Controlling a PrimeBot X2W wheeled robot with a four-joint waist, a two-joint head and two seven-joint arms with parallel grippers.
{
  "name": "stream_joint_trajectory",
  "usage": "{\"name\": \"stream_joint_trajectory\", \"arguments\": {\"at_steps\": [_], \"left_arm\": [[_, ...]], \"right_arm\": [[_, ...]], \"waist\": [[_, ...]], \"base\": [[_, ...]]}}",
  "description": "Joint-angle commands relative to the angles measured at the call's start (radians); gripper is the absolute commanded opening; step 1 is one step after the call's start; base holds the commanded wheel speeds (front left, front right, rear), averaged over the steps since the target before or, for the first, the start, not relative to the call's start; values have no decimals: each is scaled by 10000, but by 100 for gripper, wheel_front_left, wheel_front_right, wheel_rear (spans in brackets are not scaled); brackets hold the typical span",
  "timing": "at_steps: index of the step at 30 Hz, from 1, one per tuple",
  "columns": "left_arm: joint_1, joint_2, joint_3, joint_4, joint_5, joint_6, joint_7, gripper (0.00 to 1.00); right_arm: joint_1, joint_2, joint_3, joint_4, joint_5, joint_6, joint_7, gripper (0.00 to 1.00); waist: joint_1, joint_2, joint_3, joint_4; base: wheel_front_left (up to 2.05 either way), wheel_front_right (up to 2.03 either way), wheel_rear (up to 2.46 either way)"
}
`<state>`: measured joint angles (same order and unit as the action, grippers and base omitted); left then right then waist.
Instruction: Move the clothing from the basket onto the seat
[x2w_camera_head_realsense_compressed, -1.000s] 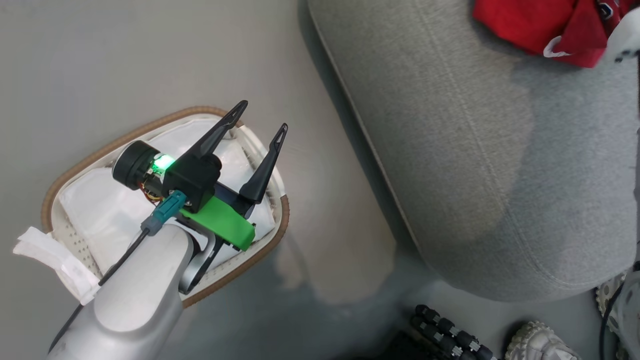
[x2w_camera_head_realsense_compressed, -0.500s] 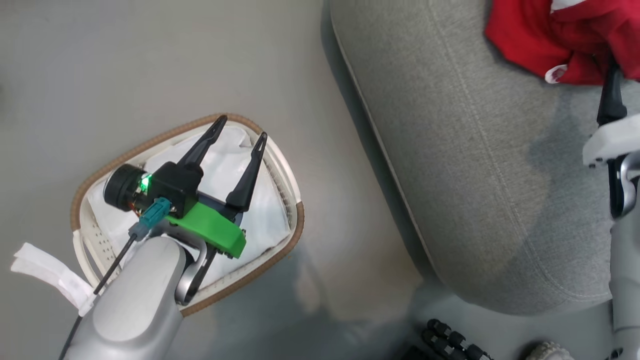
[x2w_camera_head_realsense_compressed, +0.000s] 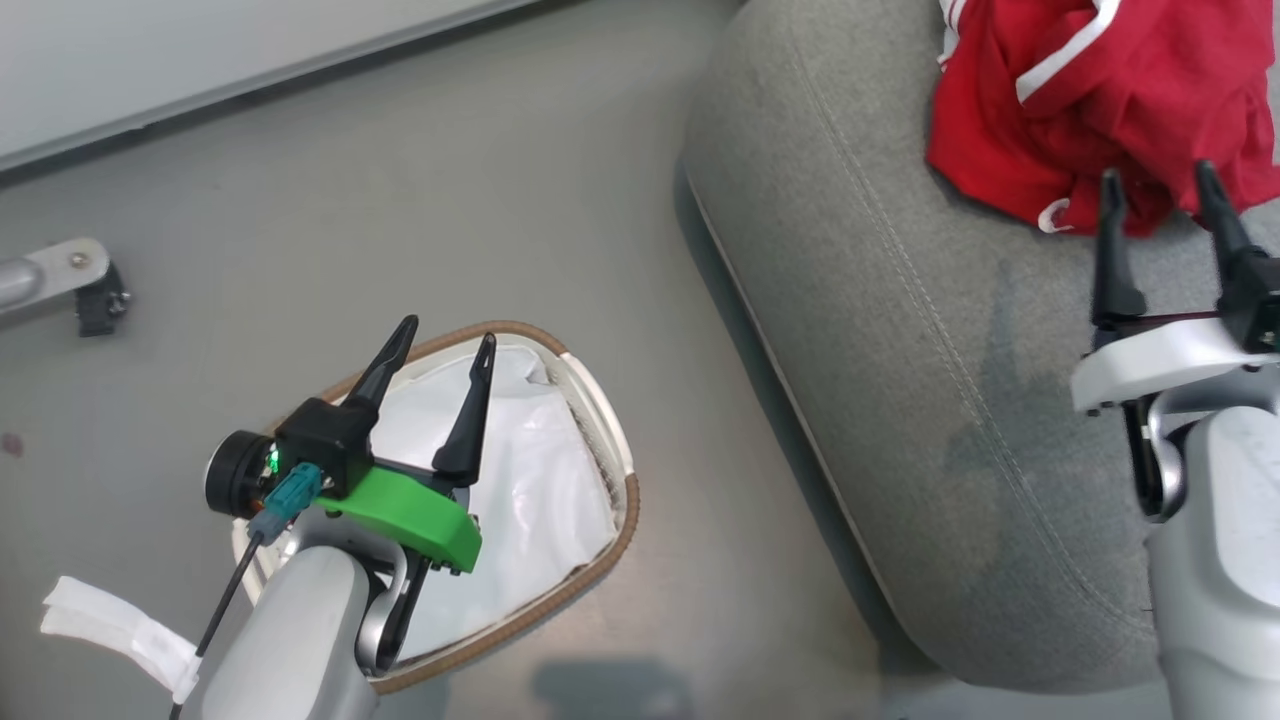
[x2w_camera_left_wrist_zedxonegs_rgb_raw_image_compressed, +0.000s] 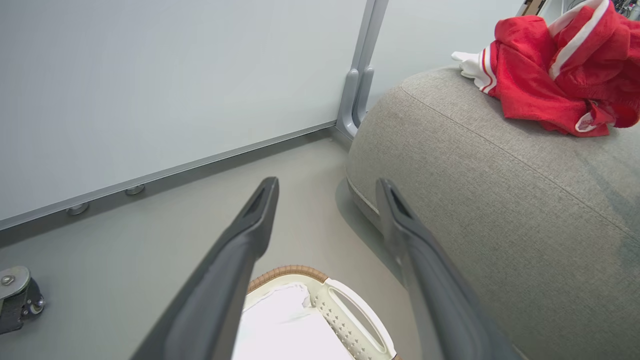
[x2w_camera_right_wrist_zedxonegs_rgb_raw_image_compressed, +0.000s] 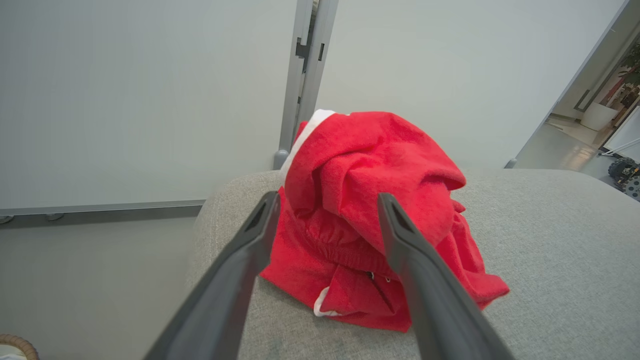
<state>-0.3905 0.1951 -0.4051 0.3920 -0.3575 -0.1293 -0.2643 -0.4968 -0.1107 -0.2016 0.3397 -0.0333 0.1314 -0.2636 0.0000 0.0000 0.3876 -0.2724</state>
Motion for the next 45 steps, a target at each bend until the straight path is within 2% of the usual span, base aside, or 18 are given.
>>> {"name": "stream_joint_trajectory", "arguments": {"at_steps": [1,11,17,20,24,32,41,42,45], "left_arm": [[230,-58,204,19,151,-21,1,100],[1003,-496,1910,211,798,-17,2,100],[1411,-716,2967,219,1437,211,0,100],[1664,-864,3447,128,1681,341,0,100],[2105,-1026,3922,92,2089,258,0,100],[3053,-1233,4406,-1,2006,80,2,100],[3919,-1367,4795,16,1584,-9,0,100],[3823,-1381,4760,39,1603,15,0,0],[3863,-1434,4743,282,1565,17,20,0]], "right_arm": [[157,85,190,-54,128,-14,-14,100],[205,527,1774,382,409,-14,-14,100],[383,578,2503,691,976,-14,-15,100],[517,562,2627,755,1377,-14,-15,100],[912,567,2796,818,1698,-14,-15,100],[1812,572,2648,916,2123,-14,-15,100],[2647,576,2588,974,2052,-14,-15,100],[2538,621,2599,949,2086,0,0,0],[2735,658,2590,1146,2113,0,18,0]], "waist": [[0,0,-582,590],[0,0,-1336,1692],[0,0,-1699,2286],[0,0,-1876,2540],[0,0,-2281,2837],[0,0,-3017,2972],[0,0,-3401,2924],[0,0,-3373,2930],[0,0,-3398,2929]], "base": [[0,0,0],[0,0,0],[0,0,0],[0,0,0],[0,0,0],[0,0,0],[0,0,0],[0,0,0],[0,0,0]]}}
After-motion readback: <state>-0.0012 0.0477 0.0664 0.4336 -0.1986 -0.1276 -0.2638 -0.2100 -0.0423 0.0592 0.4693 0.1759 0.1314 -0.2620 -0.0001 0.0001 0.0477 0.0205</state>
